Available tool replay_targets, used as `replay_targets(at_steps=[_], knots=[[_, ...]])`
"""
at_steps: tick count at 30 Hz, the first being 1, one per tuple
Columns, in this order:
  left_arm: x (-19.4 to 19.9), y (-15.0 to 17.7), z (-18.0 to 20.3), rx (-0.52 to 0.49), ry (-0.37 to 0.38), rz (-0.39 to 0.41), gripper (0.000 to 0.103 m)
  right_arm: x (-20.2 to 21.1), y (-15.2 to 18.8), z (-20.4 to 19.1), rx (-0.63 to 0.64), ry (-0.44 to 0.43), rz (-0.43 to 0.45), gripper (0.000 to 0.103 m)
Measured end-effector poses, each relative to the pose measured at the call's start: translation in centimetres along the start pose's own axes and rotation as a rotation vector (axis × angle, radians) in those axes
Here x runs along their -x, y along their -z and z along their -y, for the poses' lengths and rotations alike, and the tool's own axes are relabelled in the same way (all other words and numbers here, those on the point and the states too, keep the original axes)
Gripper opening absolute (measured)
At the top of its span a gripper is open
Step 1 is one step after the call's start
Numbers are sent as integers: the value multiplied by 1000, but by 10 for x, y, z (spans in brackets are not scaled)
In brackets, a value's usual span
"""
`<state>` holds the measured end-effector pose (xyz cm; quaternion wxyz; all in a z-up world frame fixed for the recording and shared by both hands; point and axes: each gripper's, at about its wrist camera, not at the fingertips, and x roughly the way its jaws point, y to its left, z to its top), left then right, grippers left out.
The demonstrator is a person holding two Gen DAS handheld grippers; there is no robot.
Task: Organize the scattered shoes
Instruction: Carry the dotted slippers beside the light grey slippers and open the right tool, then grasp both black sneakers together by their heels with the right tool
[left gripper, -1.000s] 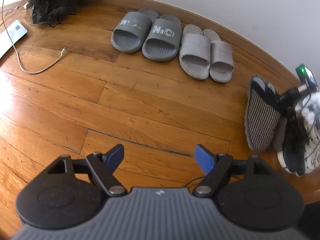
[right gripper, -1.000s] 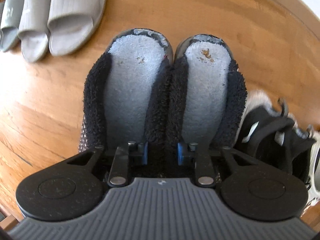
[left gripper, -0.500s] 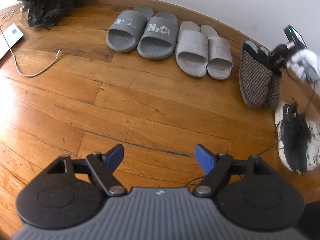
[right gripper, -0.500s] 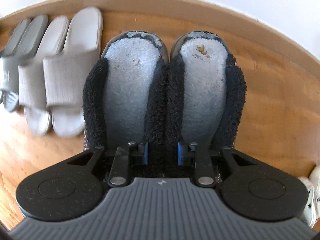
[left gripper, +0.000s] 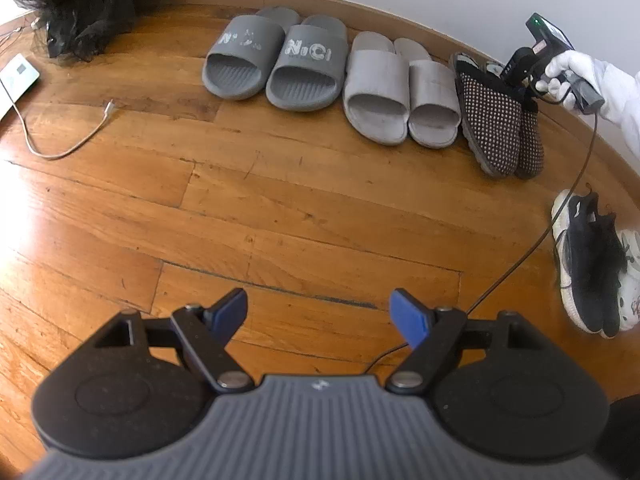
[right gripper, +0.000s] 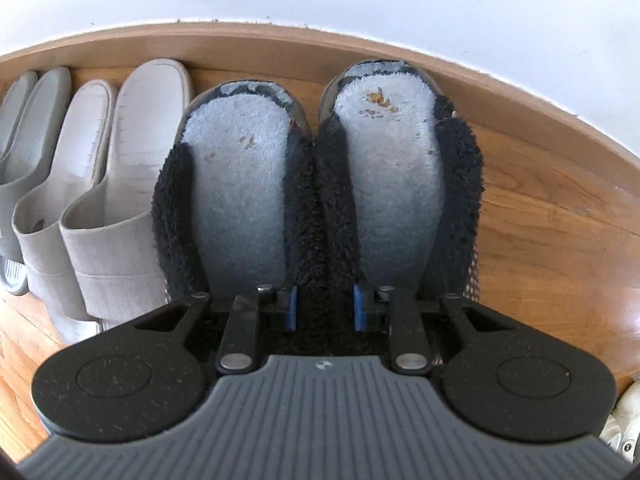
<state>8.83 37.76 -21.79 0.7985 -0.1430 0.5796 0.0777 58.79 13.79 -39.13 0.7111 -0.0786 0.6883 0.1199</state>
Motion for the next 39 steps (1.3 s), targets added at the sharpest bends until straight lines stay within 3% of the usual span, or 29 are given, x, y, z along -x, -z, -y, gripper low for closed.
replay_targets(at_steps=[11,14,16,18,22,29,34,39], knots=[[4,2,2,-12,5,6,77,-17,0,9,-132,15,12,24],[5,2,3,-15,7,8,77,-18,-2,13,-177,13,44,31],[6,3,3,-17,8,9,77,-13,0,9,-141,15,73,36],[6,3,4,-19,9,11,77,-8,4,6,-120,-3,69,51],[9,-2,9,-30,13,20,77,15,-1,5,-100,-23,97,58],[18,-16,29,-54,-1,64,77,73,48,12,-53,-74,135,60],[18,-40,90,-129,19,76,77,121,96,35,-61,-99,149,60],[18,-64,151,-205,40,87,77,164,157,82,-46,-53,128,63]])
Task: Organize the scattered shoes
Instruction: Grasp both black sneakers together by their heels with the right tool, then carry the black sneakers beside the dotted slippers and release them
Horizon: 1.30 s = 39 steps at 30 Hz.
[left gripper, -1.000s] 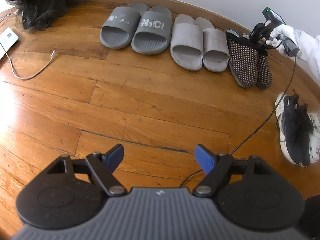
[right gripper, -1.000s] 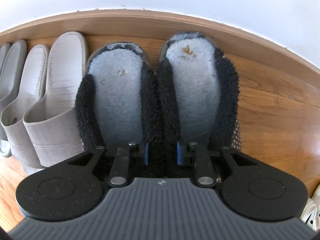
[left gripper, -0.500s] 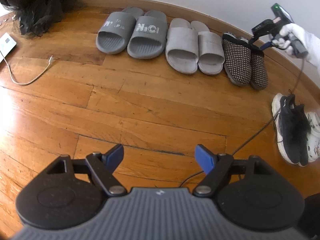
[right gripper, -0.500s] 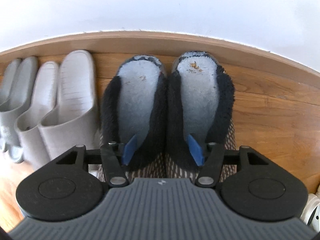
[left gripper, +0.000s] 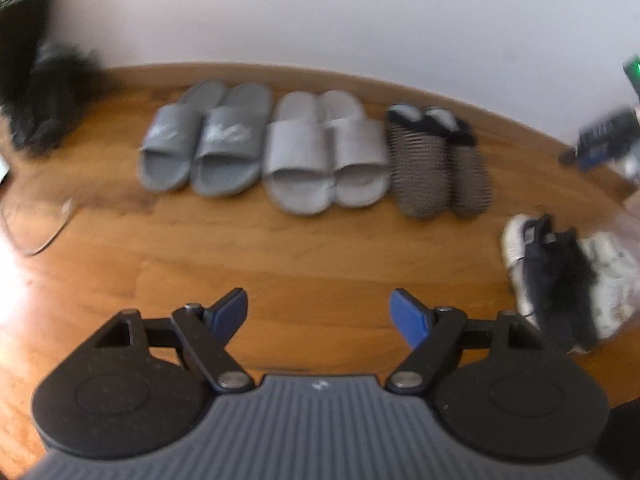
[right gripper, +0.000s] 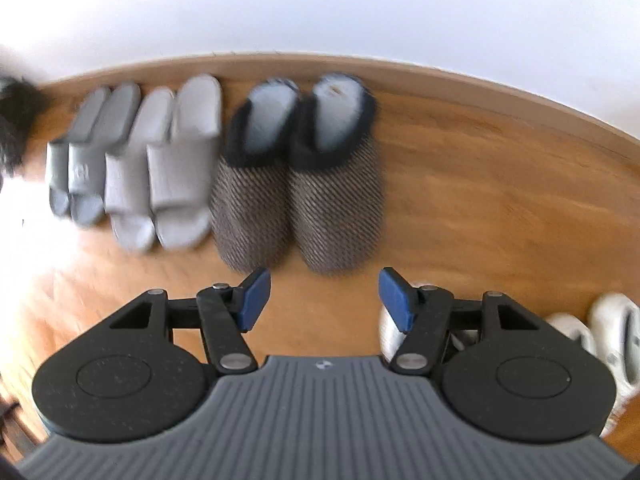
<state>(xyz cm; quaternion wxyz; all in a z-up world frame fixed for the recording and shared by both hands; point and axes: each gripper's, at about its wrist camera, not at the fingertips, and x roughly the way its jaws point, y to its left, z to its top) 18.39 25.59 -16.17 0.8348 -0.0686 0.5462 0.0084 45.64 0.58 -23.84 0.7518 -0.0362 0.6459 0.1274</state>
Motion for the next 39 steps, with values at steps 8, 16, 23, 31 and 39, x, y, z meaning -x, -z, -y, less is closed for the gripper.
replay_targets(at_steps=[8,16,23,31,39], knots=[[-16,-50,87,-126,48,25,77,-5,82,81,-57,1,-7,69],[-72,-54,135,-175,89,-15,77,-74,112,120,-75,-43,15,71],[-97,-44,135,-182,109,-41,77,-107,90,142,-93,-116,113,71],[-121,-31,128,-182,136,-65,77,-102,75,147,-83,-156,96,85],[-145,-19,121,-182,162,-88,77,-135,92,112,83,28,30,26]])
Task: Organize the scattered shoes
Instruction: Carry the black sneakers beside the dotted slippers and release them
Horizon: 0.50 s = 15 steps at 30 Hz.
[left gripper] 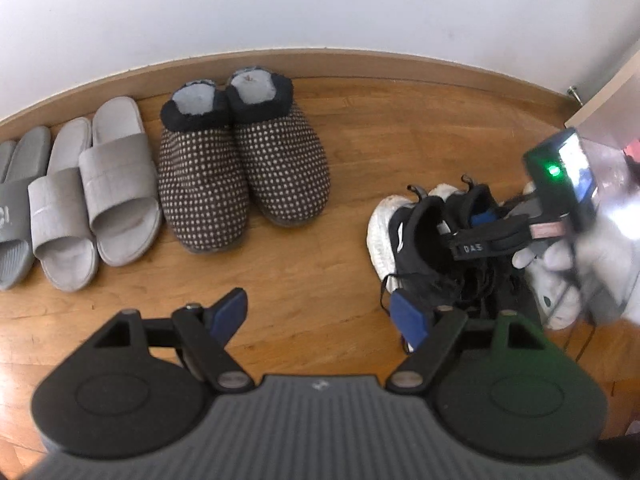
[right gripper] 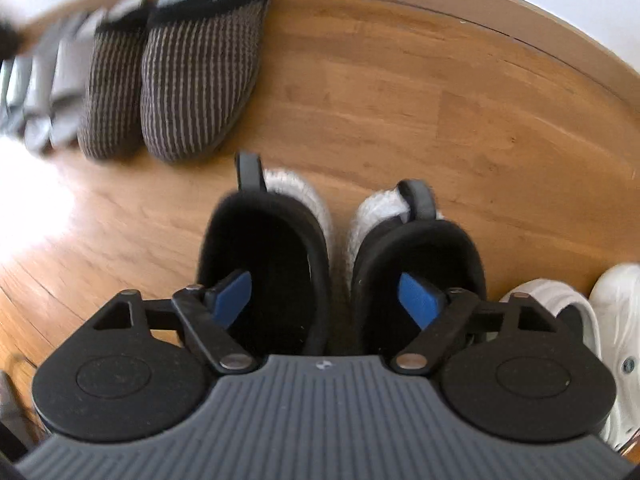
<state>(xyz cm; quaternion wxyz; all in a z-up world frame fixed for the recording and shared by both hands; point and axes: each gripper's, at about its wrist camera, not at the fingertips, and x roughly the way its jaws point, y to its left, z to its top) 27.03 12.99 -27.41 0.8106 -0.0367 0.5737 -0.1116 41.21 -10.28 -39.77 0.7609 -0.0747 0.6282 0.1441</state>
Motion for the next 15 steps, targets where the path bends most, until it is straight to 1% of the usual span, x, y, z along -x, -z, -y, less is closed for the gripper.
replay_targets(at_steps=[1,3,7,10,15], knots=[[6,-2,-1,1,2,0,77,-3,0,1,-14,7,-3,18],[21,-49,36,29,-16,15,77,-4,-3,2,-40,19,3,16],[13,-61,24,82,-48,33,77,3,-20,6,-73,7,41,16],[7,-71,15,119,-59,39,77,5,-45,16,-111,-9,63,16],[8,-81,12,145,-88,66,77,3,-89,33,-166,7,108,16]])
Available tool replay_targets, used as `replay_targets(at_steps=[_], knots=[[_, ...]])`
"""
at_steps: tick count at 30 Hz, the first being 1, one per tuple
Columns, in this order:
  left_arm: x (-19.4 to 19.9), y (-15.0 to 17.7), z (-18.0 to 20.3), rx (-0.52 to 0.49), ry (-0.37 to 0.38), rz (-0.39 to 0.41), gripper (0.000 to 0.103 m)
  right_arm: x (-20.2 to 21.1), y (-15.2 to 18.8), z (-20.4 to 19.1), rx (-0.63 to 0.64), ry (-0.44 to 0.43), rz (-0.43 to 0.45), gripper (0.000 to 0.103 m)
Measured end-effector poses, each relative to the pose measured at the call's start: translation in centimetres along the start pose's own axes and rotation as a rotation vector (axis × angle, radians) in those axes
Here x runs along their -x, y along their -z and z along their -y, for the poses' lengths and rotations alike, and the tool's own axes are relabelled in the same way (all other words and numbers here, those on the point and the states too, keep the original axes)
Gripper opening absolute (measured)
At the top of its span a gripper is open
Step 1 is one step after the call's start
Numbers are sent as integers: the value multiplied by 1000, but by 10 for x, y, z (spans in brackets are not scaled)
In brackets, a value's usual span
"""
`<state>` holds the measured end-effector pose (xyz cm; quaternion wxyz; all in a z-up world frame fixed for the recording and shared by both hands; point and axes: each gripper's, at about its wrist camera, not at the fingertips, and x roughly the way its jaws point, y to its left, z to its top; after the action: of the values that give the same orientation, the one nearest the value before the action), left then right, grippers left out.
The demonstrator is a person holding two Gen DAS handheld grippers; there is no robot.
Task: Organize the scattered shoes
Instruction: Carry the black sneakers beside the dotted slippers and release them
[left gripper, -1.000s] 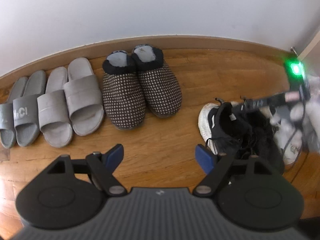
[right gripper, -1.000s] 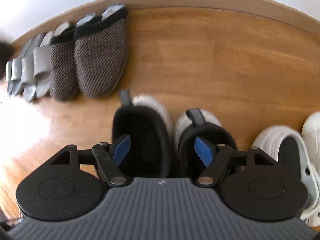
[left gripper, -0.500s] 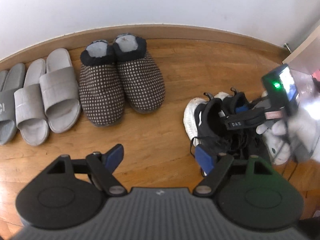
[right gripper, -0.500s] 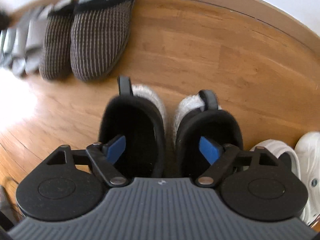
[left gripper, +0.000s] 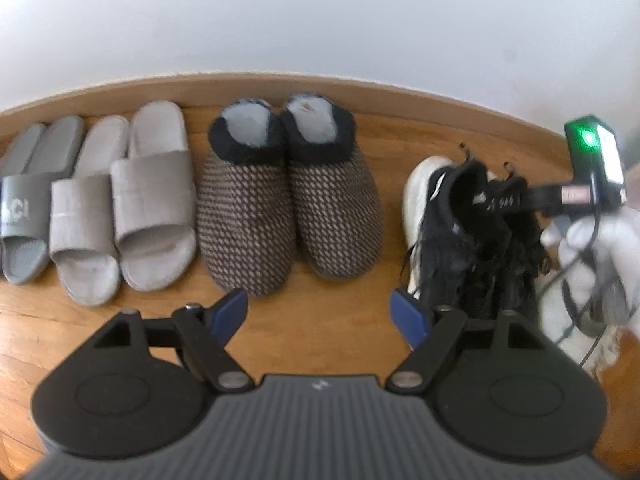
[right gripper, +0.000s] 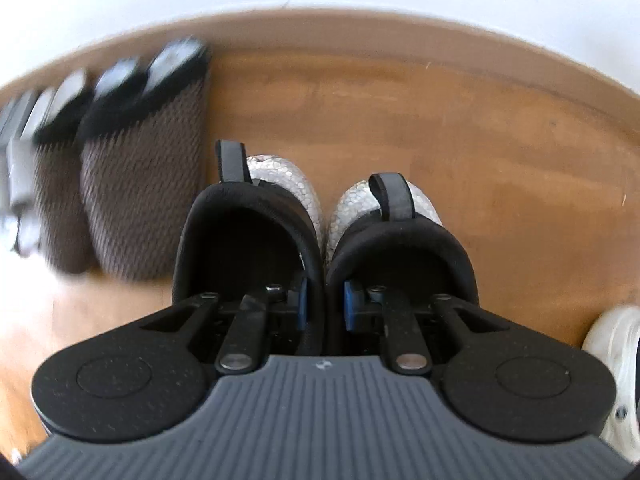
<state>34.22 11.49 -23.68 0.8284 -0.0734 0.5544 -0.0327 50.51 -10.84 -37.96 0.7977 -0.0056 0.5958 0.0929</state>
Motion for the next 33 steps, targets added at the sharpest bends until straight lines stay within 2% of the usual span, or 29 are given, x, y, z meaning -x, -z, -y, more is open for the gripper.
replay_targets(at_steps=[3,8,15,23,26,30,33], knots=[[1,-6,-1,13,-14,15,77,-7,-36,8,-41,-8,42,16],[0,-9,-2,35,-23,21,77,-21,-75,9,-57,-18,81,16],[-3,-11,-6,81,-28,13,77,-35,-101,1,-53,-30,92,16],[1,-8,-6,105,-37,14,77,-46,-112,4,-76,-34,76,18],[-2,-6,-5,108,-52,-2,77,-41,-113,6,-78,-53,79,27],[0,-5,0,101,-49,-15,77,-13,-109,9,-66,-99,110,53],[6,-5,7,81,-48,-10,77,21,-99,13,-55,-135,132,58]])
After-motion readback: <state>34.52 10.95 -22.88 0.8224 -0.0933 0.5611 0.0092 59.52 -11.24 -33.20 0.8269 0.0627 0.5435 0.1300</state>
